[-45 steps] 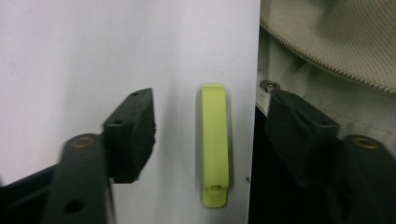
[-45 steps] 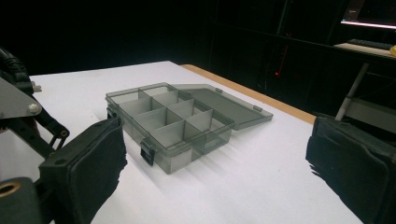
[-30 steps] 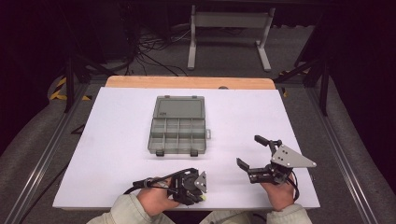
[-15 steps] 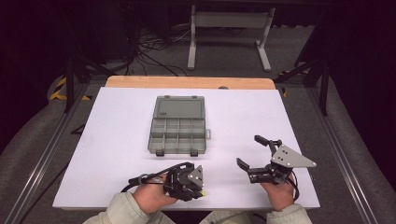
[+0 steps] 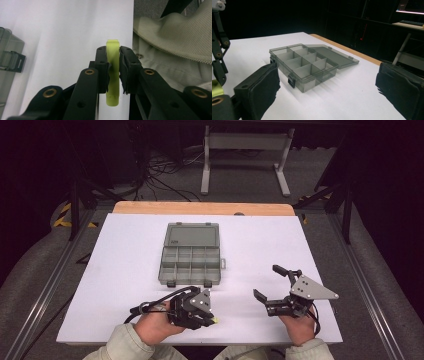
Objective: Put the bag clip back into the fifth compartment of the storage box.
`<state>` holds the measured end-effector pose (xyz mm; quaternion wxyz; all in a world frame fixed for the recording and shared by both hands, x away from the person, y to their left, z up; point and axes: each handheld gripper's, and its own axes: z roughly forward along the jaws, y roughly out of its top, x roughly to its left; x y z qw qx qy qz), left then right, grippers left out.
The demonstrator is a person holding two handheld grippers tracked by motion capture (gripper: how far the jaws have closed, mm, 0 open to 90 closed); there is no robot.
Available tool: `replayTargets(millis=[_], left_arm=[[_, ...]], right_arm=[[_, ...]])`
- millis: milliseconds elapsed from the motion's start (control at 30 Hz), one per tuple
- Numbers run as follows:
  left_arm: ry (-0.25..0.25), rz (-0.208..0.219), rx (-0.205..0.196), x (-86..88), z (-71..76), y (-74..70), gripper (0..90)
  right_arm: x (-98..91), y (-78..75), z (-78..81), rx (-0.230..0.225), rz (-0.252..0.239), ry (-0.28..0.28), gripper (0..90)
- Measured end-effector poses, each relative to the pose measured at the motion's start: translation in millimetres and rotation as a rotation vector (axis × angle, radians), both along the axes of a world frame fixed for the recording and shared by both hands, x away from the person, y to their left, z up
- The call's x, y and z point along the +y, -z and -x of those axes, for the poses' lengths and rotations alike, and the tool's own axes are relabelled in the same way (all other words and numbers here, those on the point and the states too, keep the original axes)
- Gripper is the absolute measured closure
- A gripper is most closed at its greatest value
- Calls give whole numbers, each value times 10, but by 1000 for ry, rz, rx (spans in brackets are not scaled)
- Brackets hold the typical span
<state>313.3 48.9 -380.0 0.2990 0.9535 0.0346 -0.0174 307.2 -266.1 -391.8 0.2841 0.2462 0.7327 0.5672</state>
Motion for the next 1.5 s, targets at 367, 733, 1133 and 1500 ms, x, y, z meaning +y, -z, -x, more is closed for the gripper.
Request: replayTargets(millis=[367,733,1133,1500], left_arm=[[-44,53,-8,171,-62,-150,780],[-90,93,-29,328,-124,-253,780],[-155,143,-51,547,-197,-365,780],[-242,187,-66,759,-283,-431,780]], right_arm=[[1,1,2,0,2,1,46],[2,1,4,-1,3,-1,46],[2,3,2,2,3,-2,47],[4,2,3,0,3,-3,46]])
